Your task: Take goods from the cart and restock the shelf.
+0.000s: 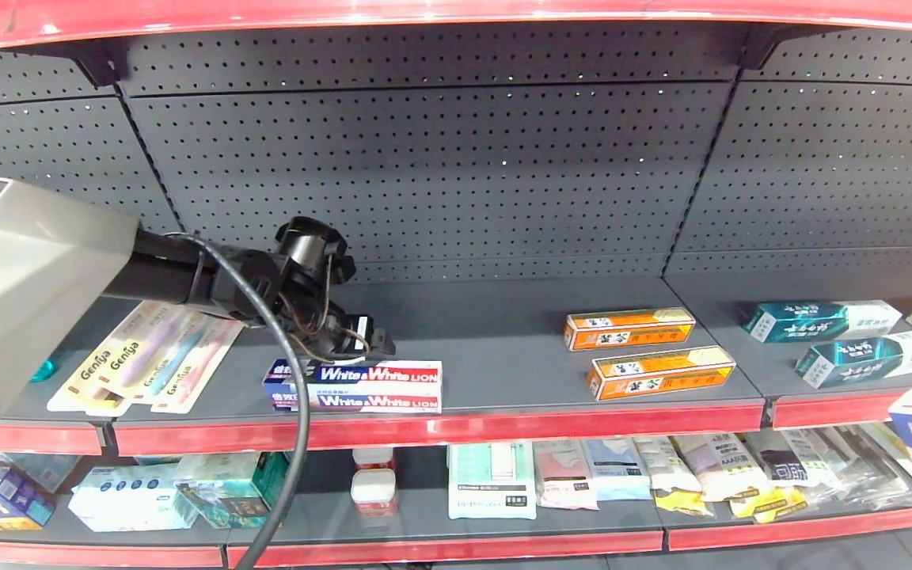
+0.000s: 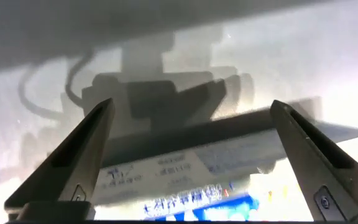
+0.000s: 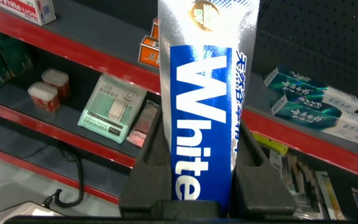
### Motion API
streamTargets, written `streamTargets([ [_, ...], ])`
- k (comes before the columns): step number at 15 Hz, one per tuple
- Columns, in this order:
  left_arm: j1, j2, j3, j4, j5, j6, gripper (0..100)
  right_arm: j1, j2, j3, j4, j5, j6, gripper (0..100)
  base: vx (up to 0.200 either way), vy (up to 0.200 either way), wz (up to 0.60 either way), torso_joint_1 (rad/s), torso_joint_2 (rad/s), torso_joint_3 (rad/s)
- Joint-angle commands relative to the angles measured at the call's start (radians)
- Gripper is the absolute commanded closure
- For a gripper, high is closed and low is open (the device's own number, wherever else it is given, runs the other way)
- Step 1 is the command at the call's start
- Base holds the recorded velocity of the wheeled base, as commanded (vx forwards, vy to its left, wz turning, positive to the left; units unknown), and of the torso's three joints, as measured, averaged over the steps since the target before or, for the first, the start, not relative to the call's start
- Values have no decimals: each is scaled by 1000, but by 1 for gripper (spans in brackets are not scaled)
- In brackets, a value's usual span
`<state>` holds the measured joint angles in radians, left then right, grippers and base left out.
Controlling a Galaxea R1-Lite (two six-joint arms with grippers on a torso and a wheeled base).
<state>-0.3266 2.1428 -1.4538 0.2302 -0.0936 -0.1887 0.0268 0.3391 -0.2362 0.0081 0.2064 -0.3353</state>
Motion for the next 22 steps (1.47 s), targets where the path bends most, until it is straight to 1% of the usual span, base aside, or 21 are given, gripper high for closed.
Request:
streamTargets([
  [1, 0, -27, -2, 18, 0, 0, 0, -1, 0, 0, 0, 1, -1, 100, 0, 0, 0, 0, 0, 0],
  [5, 0, -34, 35, 21, 8, 2, 0, -1, -2, 1, 0, 1, -1, 100, 0, 0, 0, 0, 0, 0],
  [10, -5, -18, 53, 18, 12, 2, 0, -1, -20, 1, 3, 1, -1, 100, 0, 0, 0, 0, 0, 0],
  [20, -3, -20, 56, 20, 9, 0, 0, -1, -20, 11, 3, 1, -1, 100, 0, 0, 0, 0, 0, 0],
  [22, 1, -15, 36, 15, 9, 0, 0, -1, -20, 17, 3, -1, -1, 100, 0, 0, 0, 0, 0, 0],
])
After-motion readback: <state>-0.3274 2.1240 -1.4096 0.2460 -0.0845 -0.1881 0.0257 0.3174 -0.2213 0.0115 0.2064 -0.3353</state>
